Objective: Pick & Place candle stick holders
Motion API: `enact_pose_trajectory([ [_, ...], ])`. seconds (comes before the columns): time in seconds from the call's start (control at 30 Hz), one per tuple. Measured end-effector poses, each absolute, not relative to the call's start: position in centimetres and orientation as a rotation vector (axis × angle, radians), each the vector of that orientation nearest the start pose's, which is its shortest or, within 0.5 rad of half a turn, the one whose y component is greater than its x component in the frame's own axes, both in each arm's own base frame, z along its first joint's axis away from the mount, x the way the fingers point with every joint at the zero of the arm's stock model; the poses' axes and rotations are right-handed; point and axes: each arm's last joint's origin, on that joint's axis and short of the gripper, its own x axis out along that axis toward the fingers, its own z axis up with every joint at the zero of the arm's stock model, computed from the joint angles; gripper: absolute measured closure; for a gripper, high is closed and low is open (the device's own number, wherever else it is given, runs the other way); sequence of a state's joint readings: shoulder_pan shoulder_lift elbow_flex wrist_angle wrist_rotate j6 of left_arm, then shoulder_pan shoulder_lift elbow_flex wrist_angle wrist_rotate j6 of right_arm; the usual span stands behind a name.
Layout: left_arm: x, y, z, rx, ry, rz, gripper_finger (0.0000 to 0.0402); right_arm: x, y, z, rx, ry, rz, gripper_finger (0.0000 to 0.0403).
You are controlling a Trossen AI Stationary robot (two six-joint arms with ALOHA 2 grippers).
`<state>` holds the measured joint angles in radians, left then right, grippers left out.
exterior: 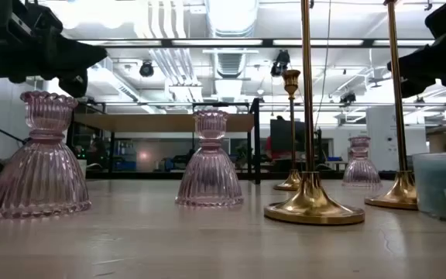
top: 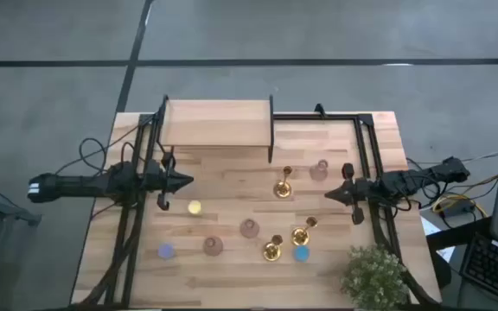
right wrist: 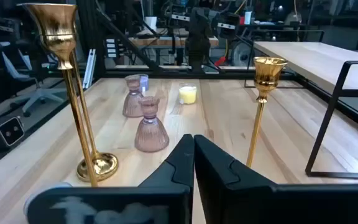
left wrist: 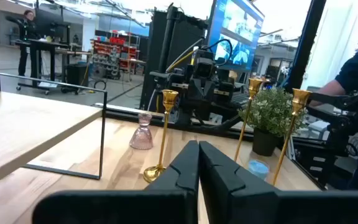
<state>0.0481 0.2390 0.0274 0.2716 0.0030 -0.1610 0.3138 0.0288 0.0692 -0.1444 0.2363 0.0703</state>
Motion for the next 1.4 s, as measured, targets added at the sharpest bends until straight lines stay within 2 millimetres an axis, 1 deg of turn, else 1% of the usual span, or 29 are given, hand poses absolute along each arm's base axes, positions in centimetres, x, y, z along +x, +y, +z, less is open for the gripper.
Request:
enact_pose_trajectory([
  [1.13,11.21,0.53,17.90,-0.160,-0.063,0.040,0.0387,9.14,2.24,17.10,0.034,0.102,0.069,0.0394],
  [1.27,11.20,0.53,17.91,-0.160,-0.064,0.040,0.0387,9.16,1.82,17.16,-0.112,0.096,-0.064,0.0394],
  [1.33,11.21,0.53,17.89,-0.159,-0.063,0.040,0.0387,9.14,1.74,17.18,-0.206,0.099,-0.089,0.0394],
  [1.4,11.21,0.53,17.90,-0.160,-0.063,0.040,0.0387,9.16,1.70,17.18,-0.336,0.107,-0.096,0.0394],
])
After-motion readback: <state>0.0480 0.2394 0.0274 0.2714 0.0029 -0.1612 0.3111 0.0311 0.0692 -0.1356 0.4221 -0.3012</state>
